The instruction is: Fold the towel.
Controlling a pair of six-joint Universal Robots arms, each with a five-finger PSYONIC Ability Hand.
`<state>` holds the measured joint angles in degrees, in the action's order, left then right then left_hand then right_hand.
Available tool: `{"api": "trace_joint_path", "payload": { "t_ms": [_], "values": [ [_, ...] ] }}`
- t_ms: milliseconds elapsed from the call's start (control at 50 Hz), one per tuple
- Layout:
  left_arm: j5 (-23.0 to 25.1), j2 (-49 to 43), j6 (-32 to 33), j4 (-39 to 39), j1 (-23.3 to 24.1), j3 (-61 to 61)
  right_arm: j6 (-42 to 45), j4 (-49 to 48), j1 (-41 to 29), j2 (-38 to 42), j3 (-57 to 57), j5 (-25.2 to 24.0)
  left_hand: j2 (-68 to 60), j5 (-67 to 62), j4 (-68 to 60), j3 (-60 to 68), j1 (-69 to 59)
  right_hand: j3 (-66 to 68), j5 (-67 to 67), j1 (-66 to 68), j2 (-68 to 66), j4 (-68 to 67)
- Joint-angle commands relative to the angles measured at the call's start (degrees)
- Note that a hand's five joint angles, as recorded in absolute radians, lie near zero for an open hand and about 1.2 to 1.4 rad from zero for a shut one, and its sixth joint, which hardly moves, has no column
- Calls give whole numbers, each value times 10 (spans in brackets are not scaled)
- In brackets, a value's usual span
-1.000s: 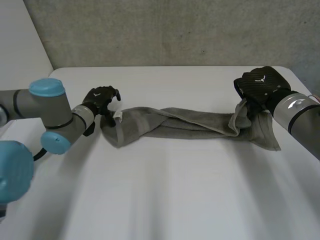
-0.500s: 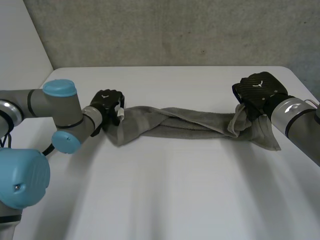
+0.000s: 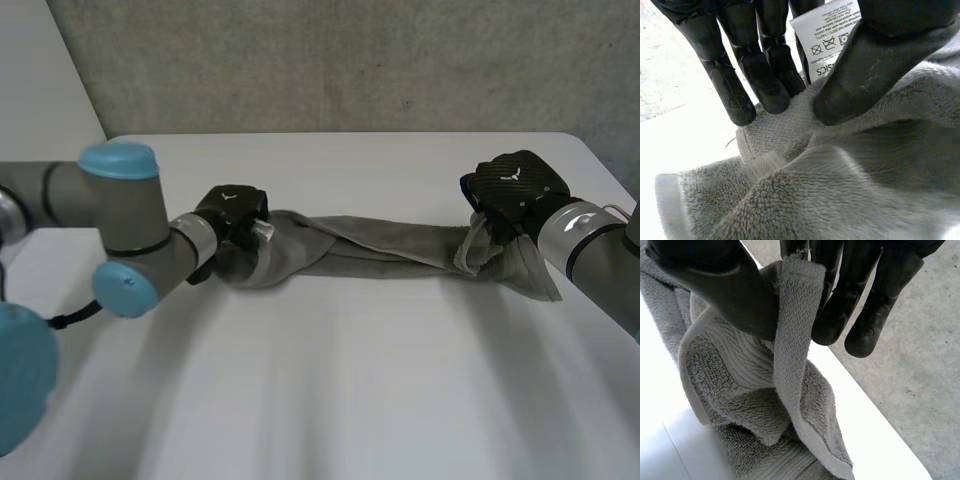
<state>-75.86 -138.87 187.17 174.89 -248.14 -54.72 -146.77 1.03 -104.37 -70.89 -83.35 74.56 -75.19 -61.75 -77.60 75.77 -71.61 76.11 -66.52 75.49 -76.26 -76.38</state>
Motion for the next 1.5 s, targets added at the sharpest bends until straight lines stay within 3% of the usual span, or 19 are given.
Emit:
{"api": "trace_joint_path", "payload": {
  "t_ms": [20,120,240,280,300,320,340,380,440,560,720,820,920,1380,1500],
  "values": [
    [24,147,0,32,-8,-183,0,0,-1,-4,-5,-1,-48,-83,-24,42,-84,39,-35,45,-37,-36],
    [85,258,7,112,-5,-373,1,0,-2,-6,-7,-2,-48,-83,-24,42,-84,39,-35,45,-37,-36],
    [105,309,48,167,-3,-480,1,0,-2,-6,-7,-2,-47,-81,-23,41,-82,39,-35,45,-37,-36],
    [106,323,94,188,-7,-514,1,1,-2,-6,-8,-2,181,146,205,-187,145,39,-35,45,-37,-36],
    [106,323,94,188,-7,-515,2,0,-2,-6,-8,-2,182,148,206,-188,146,39,-35,45,-37,-36],
    [102,326,114,191,-7,-520,5,0,-2,-7,-9,-1,307,273,331,-313,271,39,-35,45,-37,-36],
    [102,326,114,191,-7,-520,5,0,-2,-7,-9,-1,308,274,332,-314,273,39,-35,45,-37,-36],
    [97,327,138,191,-9,-517,10,1,-2,-7,-10,-1,461,426,485,-467,425,39,-35,45,-37,-36],
    [93,329,140,191,-16,-509,18,1,-2,-7,-11,-1,527,492,551,-532,491,39,-35,45,-37,-36],
    [87,340,124,191,-20,-496,19,1,-2,-7,-11,-1,534,499,558,-539,498,39,-35,45,-37,-36],
    [60,340,25,195,-12,-474,20,1,-2,-7,-16,0,524,489,548,-529,488,39,-35,45,-37,-36],
    [-13,284,-35,203,-7,-429,21,0,-2,-7,-21,0,515,481,539,-521,479,39,-35,45,-37,-36],
    [-51,227,-43,191,-6,-389,21,-1,-2,-7,-23,0,515,481,539,-521,479,39,-35,45,-37,-36],
    [-55,106,-95,150,27,-280,32,-1,-2,-6,-30,1,493,459,517,-499,458,39,-35,45,-37,-36],
    [-53,91,-95,149,30,-268,32,-1,-2,-5,-31,1,366,332,390,-372,330,39,-35,45,-37,-36]
  ]
}}
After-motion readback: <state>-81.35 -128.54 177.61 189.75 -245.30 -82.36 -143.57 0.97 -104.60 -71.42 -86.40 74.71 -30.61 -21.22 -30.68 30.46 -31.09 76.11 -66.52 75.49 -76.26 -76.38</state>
